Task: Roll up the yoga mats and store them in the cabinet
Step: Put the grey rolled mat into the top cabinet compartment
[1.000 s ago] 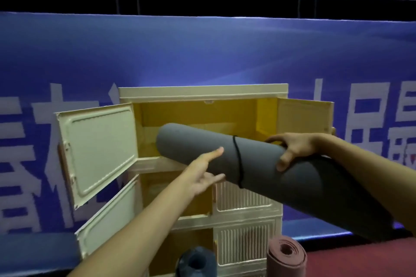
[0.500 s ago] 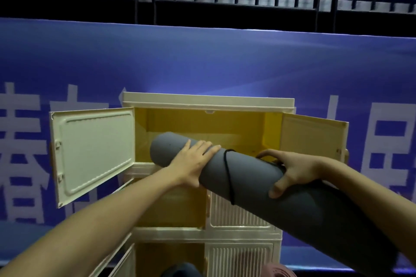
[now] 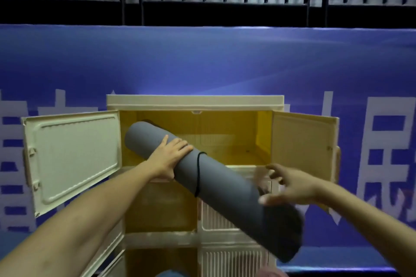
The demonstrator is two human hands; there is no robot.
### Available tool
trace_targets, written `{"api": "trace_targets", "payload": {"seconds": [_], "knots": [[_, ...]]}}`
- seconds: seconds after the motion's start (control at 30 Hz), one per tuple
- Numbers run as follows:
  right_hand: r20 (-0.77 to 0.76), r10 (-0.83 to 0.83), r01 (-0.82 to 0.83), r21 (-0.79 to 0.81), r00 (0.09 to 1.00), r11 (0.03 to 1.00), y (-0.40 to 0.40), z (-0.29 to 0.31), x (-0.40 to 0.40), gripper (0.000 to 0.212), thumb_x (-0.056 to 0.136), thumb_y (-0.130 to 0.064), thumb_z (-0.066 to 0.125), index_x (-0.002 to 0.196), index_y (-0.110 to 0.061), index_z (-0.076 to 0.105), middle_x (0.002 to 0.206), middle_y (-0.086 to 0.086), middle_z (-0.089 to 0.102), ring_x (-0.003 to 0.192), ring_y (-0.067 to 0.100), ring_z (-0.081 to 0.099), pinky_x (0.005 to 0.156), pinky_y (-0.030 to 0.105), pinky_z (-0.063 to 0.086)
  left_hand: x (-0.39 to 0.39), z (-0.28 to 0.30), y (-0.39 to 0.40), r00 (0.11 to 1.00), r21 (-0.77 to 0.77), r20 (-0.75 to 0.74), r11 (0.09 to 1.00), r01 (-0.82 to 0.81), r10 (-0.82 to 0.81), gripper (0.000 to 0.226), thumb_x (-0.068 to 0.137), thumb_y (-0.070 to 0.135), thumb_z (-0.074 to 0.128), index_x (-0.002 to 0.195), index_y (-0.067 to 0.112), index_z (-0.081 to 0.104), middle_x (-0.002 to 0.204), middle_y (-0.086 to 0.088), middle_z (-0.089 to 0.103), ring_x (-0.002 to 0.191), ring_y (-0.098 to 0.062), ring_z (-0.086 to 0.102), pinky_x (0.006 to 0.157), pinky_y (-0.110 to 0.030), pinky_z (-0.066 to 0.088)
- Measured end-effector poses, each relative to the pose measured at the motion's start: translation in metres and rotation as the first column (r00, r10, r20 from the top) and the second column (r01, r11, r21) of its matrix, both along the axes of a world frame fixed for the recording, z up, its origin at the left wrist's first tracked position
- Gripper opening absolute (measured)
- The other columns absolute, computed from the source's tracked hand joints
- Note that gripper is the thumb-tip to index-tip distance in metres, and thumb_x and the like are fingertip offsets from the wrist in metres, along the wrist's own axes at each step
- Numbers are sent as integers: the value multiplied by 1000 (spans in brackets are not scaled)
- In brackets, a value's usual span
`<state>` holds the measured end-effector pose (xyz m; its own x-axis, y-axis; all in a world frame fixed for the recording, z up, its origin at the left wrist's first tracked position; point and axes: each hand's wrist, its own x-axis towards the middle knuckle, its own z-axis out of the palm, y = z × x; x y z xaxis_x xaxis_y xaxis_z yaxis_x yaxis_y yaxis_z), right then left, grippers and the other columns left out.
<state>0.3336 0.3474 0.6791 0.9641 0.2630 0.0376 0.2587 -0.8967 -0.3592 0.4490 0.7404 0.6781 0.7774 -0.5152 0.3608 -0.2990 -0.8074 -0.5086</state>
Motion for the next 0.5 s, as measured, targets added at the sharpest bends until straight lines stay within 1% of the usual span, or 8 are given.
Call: {"api": "trace_targets", "payload": {"seconds": [0.07,0.1,0.13,0.2,0.23,0.3,0.4,0.5], "knots": [[-3,18,-18,-150,1000,989,33,-35,6,156,46,-83,81,158,-36,-17,169,5,5,152,31,21,121,48,30,-2,9,-5,1000,-23,-19,1000,-6,6,115,63,55,84,156,27,23,157,-1,32,147,-26,29,121,-62,15],[45,-3,13,-211,999,977,45,-52,10,159,48,-76,85,154,-37,-27,169,5,-10,155,35,9,123,51,23,-3,12,-5,1000,-33,-27,999,-16,15,116,62,53,85,156,27,23,157,-1,32,146,-25,29,121,-62,15],[128,-31,62,-246,991,967,53,-65,16,159,50,-70,87,152,-36,-30,168,5,-15,155,36,5,123,53,20,-2,13,-3,999,-46,-26,999,-25,24,116,62,51,87,156,27,23,157,-1,33,146,-25,30,121,-61,15],[300,-73,156,-263,951,952,61,-76,30,151,53,-64,86,156,-30,-19,166,9,3,152,34,14,122,53,24,1,12,3,999,-50,-12,998,-39,38,118,60,50,89,156,28,22,158,-1,32,147,-25,29,122,-60,13],[358,-77,178,-258,931,949,62,-75,35,144,53,-63,84,157,-26,-9,164,8,14,149,32,21,120,51,27,4,11,5,999,-46,-7,998,-48,47,119,60,50,89,156,28,21,159,0,30,148,-24,27,123,-59,12],[418,-41,169,-274,908,947,61,-66,40,132,54,-59,82,156,-25,5,158,5,27,145,30,28,117,49,31,14,11,10,999,-52,2,997,-51,51,122,60,52,88,157,30,17,161,1,27,150,-23,24,124,-57,12],[372,-37,162,-310,927,937,61,-51,38,127,52,-60,83,153,-28,14,153,3,34,140,29,34,116,44,34,27,25,10,998,-18,-44,999,-48,47,123,60,51,88,157,33,15,163,3,25,151,-21,21,126,-57,11],[310,-81,165,-256,947,952,61,-42,41,126,41,-67,84,148,-35,24,145,-2,43,135,25,43,111,40,41,38,49,4,992,43,-115,998,-49,54,126,58,52,88,158,36,13,164,4,25,152,-21,22,125,-58,13]]}}
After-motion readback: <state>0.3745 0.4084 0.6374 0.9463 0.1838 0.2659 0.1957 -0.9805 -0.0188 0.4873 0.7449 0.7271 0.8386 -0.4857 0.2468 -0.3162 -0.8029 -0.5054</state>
